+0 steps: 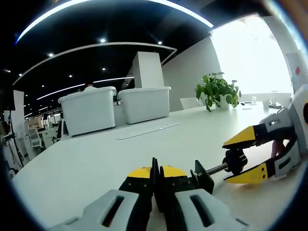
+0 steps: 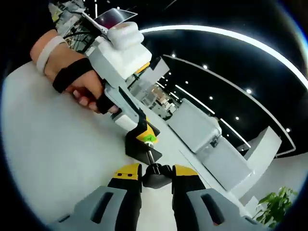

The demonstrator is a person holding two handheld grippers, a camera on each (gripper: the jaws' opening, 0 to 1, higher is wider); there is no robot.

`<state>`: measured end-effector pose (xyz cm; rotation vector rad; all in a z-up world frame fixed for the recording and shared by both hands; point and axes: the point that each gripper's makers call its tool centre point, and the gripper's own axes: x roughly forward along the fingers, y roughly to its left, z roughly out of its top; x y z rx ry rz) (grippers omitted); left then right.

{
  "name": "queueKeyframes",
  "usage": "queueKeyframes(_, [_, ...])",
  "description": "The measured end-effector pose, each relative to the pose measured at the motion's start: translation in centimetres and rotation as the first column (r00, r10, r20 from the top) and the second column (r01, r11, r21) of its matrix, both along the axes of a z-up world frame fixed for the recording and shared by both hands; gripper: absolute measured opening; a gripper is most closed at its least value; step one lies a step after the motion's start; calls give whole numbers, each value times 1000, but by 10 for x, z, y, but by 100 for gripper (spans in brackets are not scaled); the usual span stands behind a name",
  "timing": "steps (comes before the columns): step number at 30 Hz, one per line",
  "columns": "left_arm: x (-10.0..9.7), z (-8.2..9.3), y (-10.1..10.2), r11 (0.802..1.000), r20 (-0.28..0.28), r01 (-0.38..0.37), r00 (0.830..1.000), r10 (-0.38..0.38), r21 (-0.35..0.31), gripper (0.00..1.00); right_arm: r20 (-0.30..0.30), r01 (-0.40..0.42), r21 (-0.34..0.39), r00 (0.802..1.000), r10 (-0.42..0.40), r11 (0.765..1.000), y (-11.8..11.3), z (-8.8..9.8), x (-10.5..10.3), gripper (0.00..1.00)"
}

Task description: Clamp the fixed fixture on the desktop, loosen the retaining clip, secure it to the edge of the desk, and tighten the retaining clip.

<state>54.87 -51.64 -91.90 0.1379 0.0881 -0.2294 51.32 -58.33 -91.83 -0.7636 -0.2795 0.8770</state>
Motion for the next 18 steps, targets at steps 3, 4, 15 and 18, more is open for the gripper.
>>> queueKeyframes(3, [0,0,0,1000,0,0,1000,0,-2,6,-58,-23,35,998,25,999,-1,0,2,23])
queueKeyframes(4, [0,0,0,1000,0,-1,1000,1,-2,6,-81,-35,54,996,39,998,0,0,2,23])
queueKeyframes(15, [0,0,0,1000,1,-2,1000,2,2,6,-630,80,363,755,181,928,-8,-8,7,44])
queueKeyframes(18, [0,0,0,1000,1,-2,1000,2,2,6,-711,186,440,669,215,878,-13,-3,19,41])
